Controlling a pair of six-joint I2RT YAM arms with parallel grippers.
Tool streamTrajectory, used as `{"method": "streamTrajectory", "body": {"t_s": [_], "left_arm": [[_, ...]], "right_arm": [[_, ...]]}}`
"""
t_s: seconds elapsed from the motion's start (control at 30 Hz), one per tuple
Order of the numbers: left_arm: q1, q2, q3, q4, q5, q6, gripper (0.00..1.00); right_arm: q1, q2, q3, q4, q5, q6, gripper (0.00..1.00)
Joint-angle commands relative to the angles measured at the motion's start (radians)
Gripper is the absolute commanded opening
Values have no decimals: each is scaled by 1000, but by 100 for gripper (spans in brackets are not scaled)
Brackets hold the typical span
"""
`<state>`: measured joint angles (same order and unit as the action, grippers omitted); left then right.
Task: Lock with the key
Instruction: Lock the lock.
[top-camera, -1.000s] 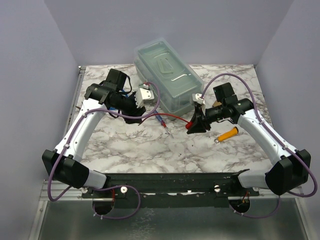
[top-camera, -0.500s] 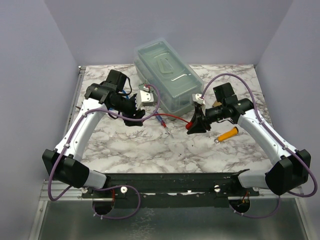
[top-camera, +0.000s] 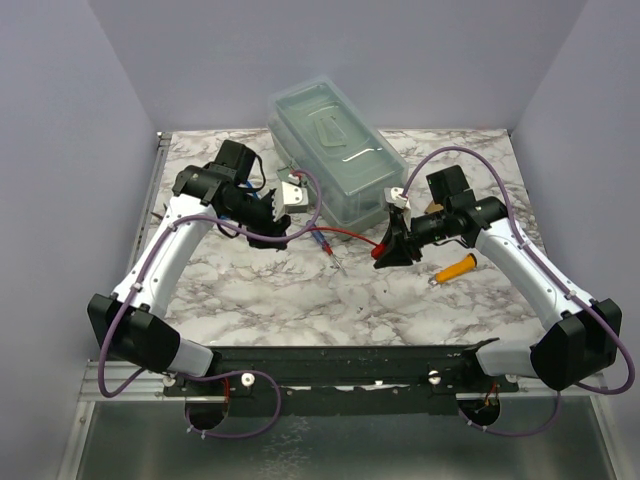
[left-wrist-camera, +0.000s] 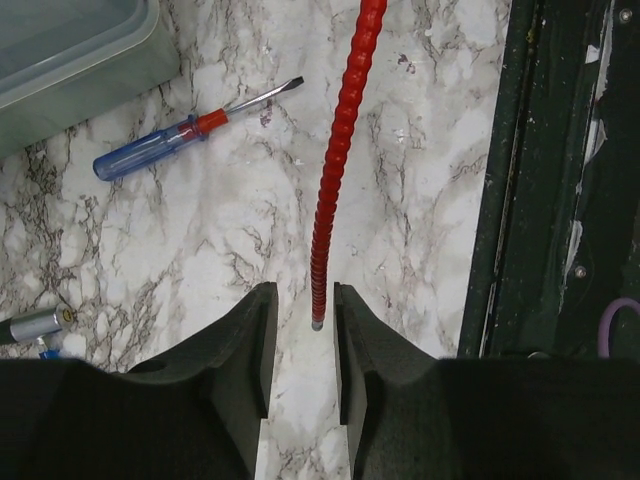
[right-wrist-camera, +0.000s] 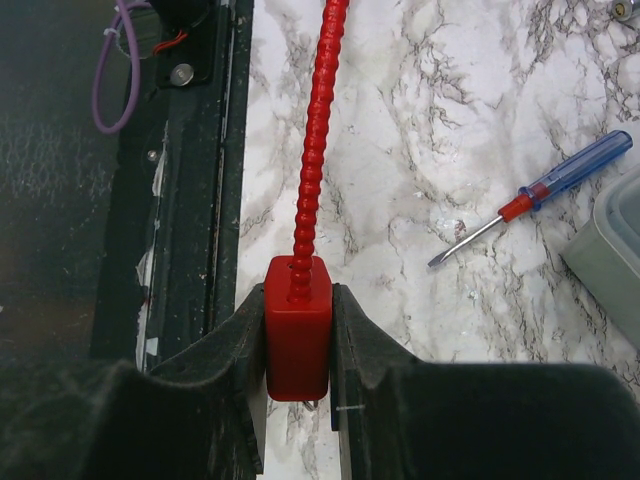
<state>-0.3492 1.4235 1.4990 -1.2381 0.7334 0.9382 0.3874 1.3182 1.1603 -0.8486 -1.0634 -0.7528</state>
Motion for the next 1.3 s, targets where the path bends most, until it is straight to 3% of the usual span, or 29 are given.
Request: {"method": "streamTrajectory", "body": {"t_s": [0.0,0.2,0.43,0.6,1.0,1.13,1.27], "left_arm": [[-7,13,20,-18,45,18,31],[-9,22,18,-18,53,8,24],[-11,17,29,-16,79,-9,0],[-13,6,62,69,161,-166,0],[-43,-92,41,723,269,-849,0],[-85,-147,-49,999,239,-1068,0],[-124,-173,-96,1153,174,-1168,0]], "right_arm": [[8,3,41,-5,-33,-7,0],[8,3,45,-4,-37,-7,0],[7,-1,39,4,-34,-2,0],[8,-33,2,134,-31,84,0],[8,-175,-198,970,10,518,0],[8,-188,-232,1134,13,606,0],[8,-175,-237,1240,30,699,0]]}}
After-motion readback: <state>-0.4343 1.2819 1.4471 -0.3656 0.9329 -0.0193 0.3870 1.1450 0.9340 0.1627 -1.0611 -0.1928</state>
